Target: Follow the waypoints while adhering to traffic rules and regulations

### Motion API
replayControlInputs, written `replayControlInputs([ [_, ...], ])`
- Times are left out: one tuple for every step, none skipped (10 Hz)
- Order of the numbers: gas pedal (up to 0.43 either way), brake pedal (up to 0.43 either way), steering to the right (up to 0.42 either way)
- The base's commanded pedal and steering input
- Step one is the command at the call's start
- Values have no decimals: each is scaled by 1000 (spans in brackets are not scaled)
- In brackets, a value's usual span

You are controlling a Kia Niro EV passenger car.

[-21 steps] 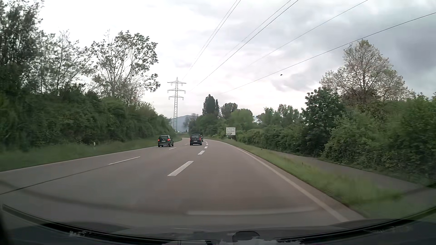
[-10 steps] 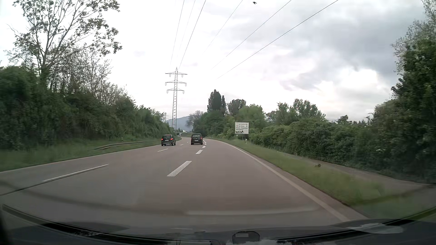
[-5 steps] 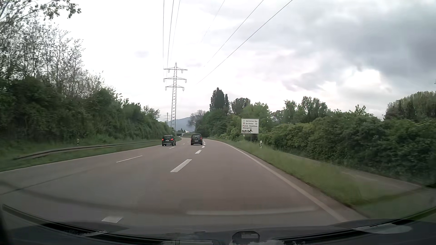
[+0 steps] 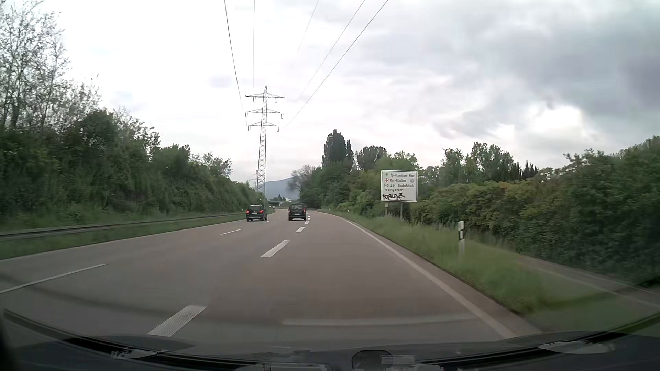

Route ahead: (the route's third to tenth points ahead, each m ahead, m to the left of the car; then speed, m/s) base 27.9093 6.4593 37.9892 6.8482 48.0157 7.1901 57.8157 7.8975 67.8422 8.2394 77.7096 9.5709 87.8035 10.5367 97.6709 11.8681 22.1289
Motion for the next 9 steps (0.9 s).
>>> replayControlInputs([
  [130, 0, -9],
  [98, 0, -8],
  [39, 0, -8],
  [0, 0, -8],
  [0, 0, -8],
  [0, 0, -9],
  [0, 0, -9],
  [0, 0, -9],
  [0, 0, -9],
])
